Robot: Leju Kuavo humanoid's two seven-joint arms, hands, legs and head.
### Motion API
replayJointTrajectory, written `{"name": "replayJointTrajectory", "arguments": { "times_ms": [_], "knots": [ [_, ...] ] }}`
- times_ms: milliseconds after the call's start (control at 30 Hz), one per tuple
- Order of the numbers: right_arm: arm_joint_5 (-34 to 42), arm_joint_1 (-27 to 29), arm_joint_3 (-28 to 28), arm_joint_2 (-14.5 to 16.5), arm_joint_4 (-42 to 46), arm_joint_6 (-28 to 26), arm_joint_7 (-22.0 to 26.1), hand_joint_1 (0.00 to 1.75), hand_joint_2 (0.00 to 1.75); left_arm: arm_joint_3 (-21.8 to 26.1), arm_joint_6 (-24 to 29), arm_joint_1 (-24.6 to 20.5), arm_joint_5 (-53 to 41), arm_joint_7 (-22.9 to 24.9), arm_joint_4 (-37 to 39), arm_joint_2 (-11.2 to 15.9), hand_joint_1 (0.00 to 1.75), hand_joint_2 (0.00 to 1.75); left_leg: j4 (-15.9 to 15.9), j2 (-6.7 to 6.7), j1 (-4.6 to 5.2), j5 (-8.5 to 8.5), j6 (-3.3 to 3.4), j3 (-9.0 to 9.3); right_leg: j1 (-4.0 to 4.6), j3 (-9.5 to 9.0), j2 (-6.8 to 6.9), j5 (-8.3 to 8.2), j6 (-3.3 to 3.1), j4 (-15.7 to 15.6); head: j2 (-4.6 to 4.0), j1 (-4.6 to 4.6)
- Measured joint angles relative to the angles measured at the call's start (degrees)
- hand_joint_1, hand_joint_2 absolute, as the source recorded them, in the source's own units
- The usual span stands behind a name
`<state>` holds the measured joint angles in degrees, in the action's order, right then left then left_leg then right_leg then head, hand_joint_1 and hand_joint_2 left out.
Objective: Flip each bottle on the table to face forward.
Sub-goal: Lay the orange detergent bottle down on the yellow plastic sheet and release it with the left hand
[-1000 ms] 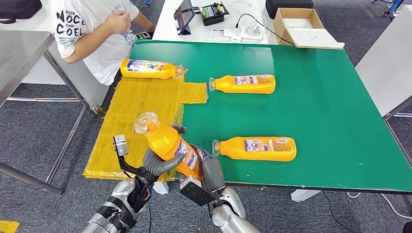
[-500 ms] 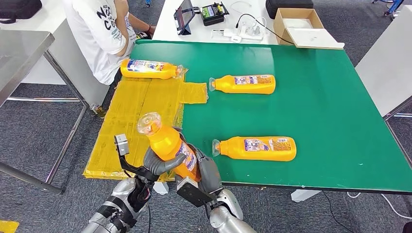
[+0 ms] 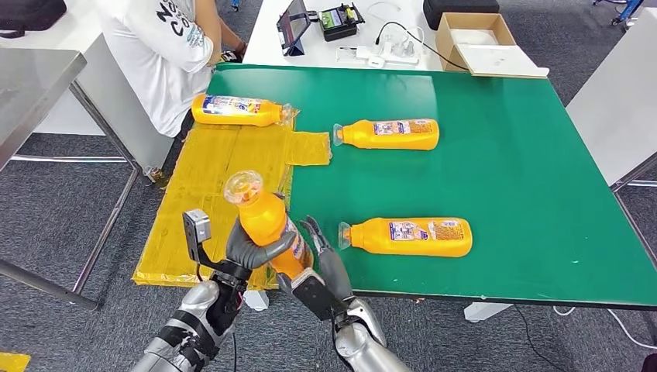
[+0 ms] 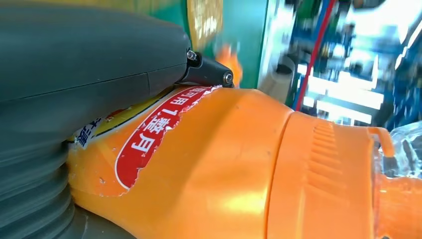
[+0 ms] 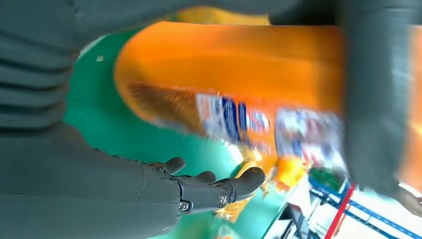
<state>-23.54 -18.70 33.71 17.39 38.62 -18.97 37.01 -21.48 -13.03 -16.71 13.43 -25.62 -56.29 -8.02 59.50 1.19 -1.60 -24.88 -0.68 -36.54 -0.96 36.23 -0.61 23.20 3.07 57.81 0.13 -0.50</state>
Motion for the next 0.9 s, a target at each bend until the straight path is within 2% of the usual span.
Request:
{"name": "replayJointTrajectory", "arguments": {
  "times_ms": [100, 167, 267, 367, 533, 633, 767, 900],
  "knots": [
    [1.8, 1.1, -0.6, -0.6, 4.6, 2.5, -0.7, 0.0, 0.0, 2.1, 3.9, -1.0, -1.1, -0.4, 0.0, -0.1, 1.75, 1.75, 0.0, 0.0, 0.0, 0.02, -0.01, -0.01, 0.0, 0.0, 0.0, 0.0, 0.0, 0.0, 0.0, 0.02],
    [2.7, 2.7, -1.2, -1.2, 9.5, 2.2, -0.5, 0.0, 0.0, 4.3, 9.2, -2.2, -3.4, -1.8, 0.0, -0.2, 1.75, 1.75, 0.0, 0.0, -0.01, 0.03, -0.02, -0.01, 0.01, 0.0, 0.0, -0.01, 0.0, 0.0, 0.0, 0.02],
    [5.2, 5.6, -2.4, -1.5, 17.6, -3.5, 1.7, 0.0, 0.0, 7.9, 18.5, -4.5, -8.0, -4.2, -0.4, -0.4, 1.75, 1.75, 0.0, 0.01, -0.01, 0.03, -0.02, -0.01, 0.0, 0.01, 0.0, -0.02, 0.0, 0.0, 0.0, 0.01],
    [8.6, 8.0, -3.6, -1.6, 25.8, -9.4, 2.8, 0.0, 0.0, 10.7, 24.3, -6.2, -11.6, -5.4, -1.3, -0.4, 1.75, 1.75, 0.0, 0.01, -0.01, 0.03, -0.02, -0.02, 0.0, 0.01, 0.01, -0.02, 0.0, 0.0, 0.0, 0.01],
    [11.1, 10.1, -4.5, -2.2, 34.8, -13.5, 3.0, 0.0, 0.0, 14.1, 32.6, -9.1, -18.2, -7.3, -2.1, -0.3, 1.75, 1.75, 0.0, 0.01, 0.0, 0.03, -0.02, -0.02, -0.01, 0.0, 0.0, -0.02, 0.0, 0.0, 0.0, 0.01],
    [11.6, 10.6, -4.6, -2.6, 37.9, -14.8, 3.1, 0.0, 0.0, 15.1, 35.7, -10.3, -21.8, -8.0, -2.2, -0.2, 1.75, 1.75, 0.0, 0.01, 0.0, 0.03, -0.02, -0.01, -0.01, -0.01, 0.0, -0.02, 0.0, 0.0, 0.0, 0.0],
    [12.2, 10.9, -4.5, -3.0, 40.3, -16.4, 3.1, 0.0, 1.75, 15.6, 40.9, -11.6, -29.8, -7.5, -1.4, 0.0, 1.75, 1.75, 0.0, 0.01, 0.0, 0.04, -0.02, -0.01, 0.0, -0.01, 0.0, -0.02, 0.0, 0.0, 0.0, 0.01],
    [12.3, 10.3, -3.8, -3.1, 41.0, -17.2, 3.1, 0.0, 1.75, 15.1, 47.0, -14.3, -47.2, -4.1, 4.1, 0.8, 1.75, 1.75, 0.0, 0.01, 0.0, 0.04, -0.02, -0.01, 0.0, -0.01, 0.0, -0.02, 0.0, 0.0, 0.0, 0.0]
  ]
}}
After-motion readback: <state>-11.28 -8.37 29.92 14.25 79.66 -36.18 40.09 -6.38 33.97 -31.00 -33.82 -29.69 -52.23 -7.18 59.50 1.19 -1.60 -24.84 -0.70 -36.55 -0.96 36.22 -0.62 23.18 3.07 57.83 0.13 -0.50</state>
